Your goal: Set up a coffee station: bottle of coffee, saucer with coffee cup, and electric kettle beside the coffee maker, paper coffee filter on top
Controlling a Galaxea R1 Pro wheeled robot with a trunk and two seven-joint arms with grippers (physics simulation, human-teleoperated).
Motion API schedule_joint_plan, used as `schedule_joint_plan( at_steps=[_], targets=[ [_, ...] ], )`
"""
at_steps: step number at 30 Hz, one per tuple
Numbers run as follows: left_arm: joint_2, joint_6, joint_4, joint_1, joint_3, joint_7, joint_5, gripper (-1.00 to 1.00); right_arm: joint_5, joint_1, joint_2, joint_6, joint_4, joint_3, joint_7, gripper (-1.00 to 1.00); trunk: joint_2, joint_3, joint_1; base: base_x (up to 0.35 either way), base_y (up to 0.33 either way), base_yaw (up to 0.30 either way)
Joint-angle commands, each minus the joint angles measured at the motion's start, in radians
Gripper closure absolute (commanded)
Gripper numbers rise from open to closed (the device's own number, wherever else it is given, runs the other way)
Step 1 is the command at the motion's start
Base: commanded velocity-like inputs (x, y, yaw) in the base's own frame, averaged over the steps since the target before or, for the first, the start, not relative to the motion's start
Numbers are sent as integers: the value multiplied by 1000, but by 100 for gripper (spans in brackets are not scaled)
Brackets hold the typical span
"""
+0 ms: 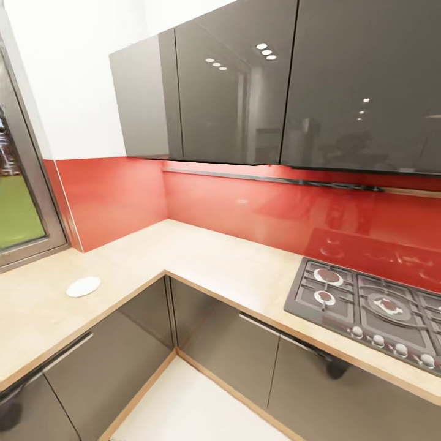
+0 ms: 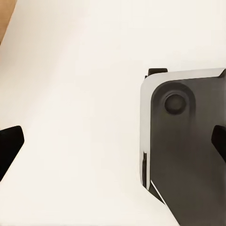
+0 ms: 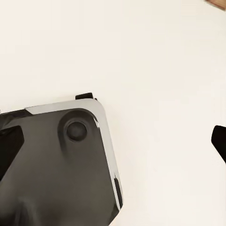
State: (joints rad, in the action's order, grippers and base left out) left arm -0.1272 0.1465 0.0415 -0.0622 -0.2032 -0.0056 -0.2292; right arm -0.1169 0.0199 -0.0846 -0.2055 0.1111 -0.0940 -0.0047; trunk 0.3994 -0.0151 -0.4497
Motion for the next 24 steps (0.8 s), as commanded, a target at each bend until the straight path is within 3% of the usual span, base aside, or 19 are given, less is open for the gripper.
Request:
schedule_joint_plan(
  at_steps=[1, 24],
  targets=[
    [0, 4, -2, -1, -8, -1, -10, -100, -7, 0, 0, -4, -1, -3, 2, -100, 1, 0, 0, 0, 0, 278],
    [1, 5, -2, -1, -8, -1, -10, -100, -7, 0, 0, -5, -1, -3, 2, -100, 1, 0, 0, 0, 0, 278]
  ],
)
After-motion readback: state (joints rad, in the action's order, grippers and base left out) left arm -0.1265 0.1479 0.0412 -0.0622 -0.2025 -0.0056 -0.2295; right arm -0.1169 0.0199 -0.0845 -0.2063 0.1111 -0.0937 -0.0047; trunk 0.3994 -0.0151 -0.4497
